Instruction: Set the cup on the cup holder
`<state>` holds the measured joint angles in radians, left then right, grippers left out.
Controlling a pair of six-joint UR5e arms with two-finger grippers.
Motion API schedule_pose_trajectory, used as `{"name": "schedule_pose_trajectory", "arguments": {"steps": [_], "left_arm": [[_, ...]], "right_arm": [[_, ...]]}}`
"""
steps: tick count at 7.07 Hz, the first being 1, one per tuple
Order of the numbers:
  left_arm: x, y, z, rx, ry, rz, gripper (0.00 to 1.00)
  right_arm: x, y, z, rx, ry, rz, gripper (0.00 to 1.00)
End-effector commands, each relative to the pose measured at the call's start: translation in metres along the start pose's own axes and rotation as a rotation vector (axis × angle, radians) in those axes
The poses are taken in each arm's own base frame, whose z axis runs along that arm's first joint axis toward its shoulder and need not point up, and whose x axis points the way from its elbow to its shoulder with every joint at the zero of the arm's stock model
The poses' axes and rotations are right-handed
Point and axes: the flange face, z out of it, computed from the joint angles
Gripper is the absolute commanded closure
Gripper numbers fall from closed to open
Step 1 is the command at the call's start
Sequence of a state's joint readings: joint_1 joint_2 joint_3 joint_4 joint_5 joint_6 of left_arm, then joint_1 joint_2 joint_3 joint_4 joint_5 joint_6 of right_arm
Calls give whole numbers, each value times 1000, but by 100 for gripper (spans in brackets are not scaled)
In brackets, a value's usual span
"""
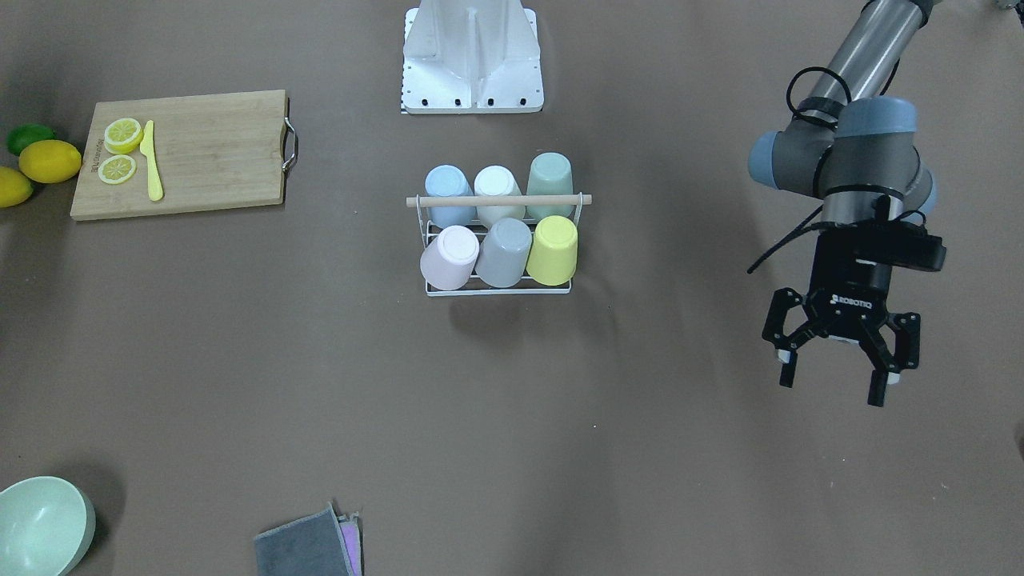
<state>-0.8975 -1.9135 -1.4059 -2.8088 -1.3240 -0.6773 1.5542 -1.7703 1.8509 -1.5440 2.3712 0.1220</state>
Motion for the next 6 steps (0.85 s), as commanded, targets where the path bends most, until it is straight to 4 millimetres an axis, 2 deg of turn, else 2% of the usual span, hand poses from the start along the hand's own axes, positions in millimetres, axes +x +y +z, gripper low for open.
{"name": "schedule_pose_trajectory", "arguments": {"steps": [1,2,4,6], "left_arm": [[-61,-8,21,-244,-144,18,2],[-91,-15,22,-343,-168,8,2],[-165,-49,8,-551,-113,24,2],[-225,-47,-10,-727,-121,94,2]], "right_arm": [[1,0,0,1,4,-11,1],[1,0,0,1,10,-13,1],[2,-2,-1,5,21,-14,1],[6,-2,-3,18,82,-42,1]]}}
